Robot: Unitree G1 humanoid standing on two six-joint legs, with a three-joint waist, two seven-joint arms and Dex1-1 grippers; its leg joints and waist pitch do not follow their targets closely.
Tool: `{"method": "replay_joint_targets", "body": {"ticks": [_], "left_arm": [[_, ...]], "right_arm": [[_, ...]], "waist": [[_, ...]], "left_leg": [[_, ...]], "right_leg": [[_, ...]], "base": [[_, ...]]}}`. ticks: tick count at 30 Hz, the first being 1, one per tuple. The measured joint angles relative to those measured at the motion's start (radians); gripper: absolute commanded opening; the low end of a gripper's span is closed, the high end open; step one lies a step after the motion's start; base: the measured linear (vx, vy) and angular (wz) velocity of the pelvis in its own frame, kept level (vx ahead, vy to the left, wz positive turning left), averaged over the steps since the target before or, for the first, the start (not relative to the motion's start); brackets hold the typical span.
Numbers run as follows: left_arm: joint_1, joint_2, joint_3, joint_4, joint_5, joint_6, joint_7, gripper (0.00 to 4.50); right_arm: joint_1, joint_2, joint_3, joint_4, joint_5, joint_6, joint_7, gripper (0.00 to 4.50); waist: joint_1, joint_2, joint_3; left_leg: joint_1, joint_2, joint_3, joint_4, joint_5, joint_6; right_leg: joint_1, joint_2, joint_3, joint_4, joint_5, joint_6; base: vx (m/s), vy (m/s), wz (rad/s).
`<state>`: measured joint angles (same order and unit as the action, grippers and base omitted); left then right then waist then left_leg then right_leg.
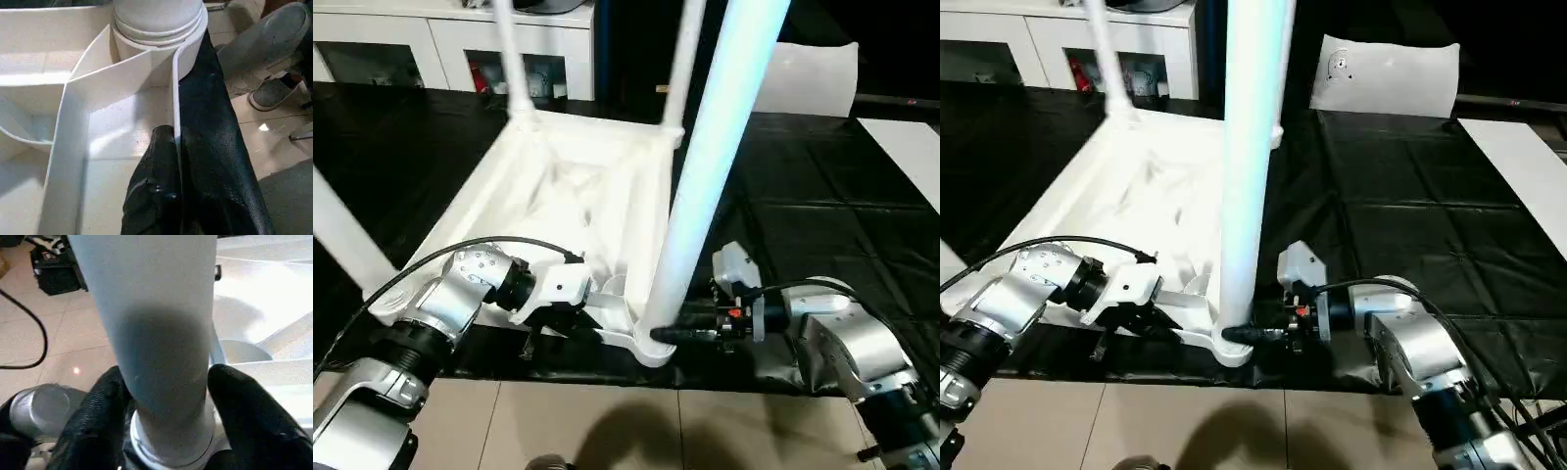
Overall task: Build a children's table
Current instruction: Rotate leg to tighten
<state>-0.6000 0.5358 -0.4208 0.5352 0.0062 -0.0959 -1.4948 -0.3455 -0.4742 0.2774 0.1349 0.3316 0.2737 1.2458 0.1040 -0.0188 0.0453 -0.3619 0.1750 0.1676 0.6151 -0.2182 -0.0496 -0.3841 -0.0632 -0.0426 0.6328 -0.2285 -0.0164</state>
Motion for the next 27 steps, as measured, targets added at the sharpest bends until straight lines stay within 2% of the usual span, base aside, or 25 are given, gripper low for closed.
{"method": "replay_joint_targets", "body": {"ticks": [4,6,10,13,17,20,21,24,27], "left_arm": [[-0.004,0.002,0.000,0.006,0.000,0.000,-0.007,0.00],[-0.004,0.002,0.000,0.006,0.000,0.001,-0.008,0.00],[-0.004,0.000,0.005,0.005,-0.009,0.049,-0.007,0.00],[-0.003,-0.013,0.014,0.005,-0.010,0.086,0.014,0.00],[-0.003,-0.041,0.036,0.011,0.008,0.133,0.106,0.00],[-0.011,-0.096,0.074,0.023,0.028,0.228,0.237,0.00],[-0.019,-0.118,0.079,0.030,0.029,0.260,0.274,0.00],[-0.021,-0.172,0.107,0.031,0.029,0.327,0.383,0.00],[-0.042,-0.225,0.127,0.043,0.038,0.387,0.490,0.00]], "right_arm": [[-0.005,0.000,0.003,0.008,0.003,0.003,0.018,2.29],[-0.005,0.000,0.003,0.008,0.003,0.003,0.020,2.02],[-0.002,0.015,-0.004,0.006,0.012,0.030,0.008,1.93],[0.032,0.045,-0.031,-0.016,0.023,0.056,-0.046,1.91],[0.064,0.093,-0.069,-0.030,0.009,0.076,-0.176,1.91],[0.078,0.190,-0.124,-0.034,-0.048,0.089,-0.390,1.91],[0.076,0.211,-0.137,-0.034,-0.062,0.096,-0.453,1.91],[0.059,0.296,-0.176,-0.030,-0.095,0.139,-0.620,1.91],[0.013,0.377,-0.206,-0.001,-0.127,0.171,-0.783,1.90]], "waist": [[0.001,0.000,0.000],[0.003,0.000,0.000],[0.004,0.000,0.000],[0.003,0.001,0.000],[-0.012,0.002,0.001],[-0.038,0.005,0.003],[-0.047,0.006,0.003],[-0.061,0.006,0.004],[-0.066,0.010,0.006]], "left_leg": [[0.000,0.001,0.000,0.000,0.000,0.000],[0.000,0.001,0.000,0.000,0.000,0.000],[0.000,0.001,0.000,0.000,0.000,0.000],[0.001,0.001,0.000,0.000,0.001,-0.001],[0.004,0.001,0.001,-0.002,0.001,-0.009],[0.010,0.001,0.003,-0.004,0.003,-0.012],[0.010,0.001,0.003,-0.006,0.004,-0.014],[0.011,0.001,0.003,-0.014,0.006,-0.017],[0.011,0.002,0.002,-0.020,0.010,-0.021]], "right_leg": [[0.000,0.000,-0.001,0.000,0.000,0.000],[0.000,0.000,-0.001,0.000,0.000,0.000],[0.000,0.000,-0.001,0.000,0.000,0.000],[0.000,0.001,0.000,0.001,0.000,0.000],[0.002,0.001,0.000,0.000,0.003,-0.003],[0.003,0.001,0.003,0.000,0.006,-0.004],[0.003,0.001,0.003,-0.001,0.007,-0.003],[0.002,0.003,0.003,-0.002,0.007,-0.003],[0.000,0.005,0.002,-0.002,0.006,-0.002]], "base": [[0.000,0.000,0.00],[0.000,0.000,0.00],[0.000,0.000,0.00],[0.000,0.000,0.00],[0.000,0.000,0.00],[0.000,0.000,0.00],[0.000,0.000,0.00],[0.000,0.000,0.00],[0.000,0.000,0.00]]}}
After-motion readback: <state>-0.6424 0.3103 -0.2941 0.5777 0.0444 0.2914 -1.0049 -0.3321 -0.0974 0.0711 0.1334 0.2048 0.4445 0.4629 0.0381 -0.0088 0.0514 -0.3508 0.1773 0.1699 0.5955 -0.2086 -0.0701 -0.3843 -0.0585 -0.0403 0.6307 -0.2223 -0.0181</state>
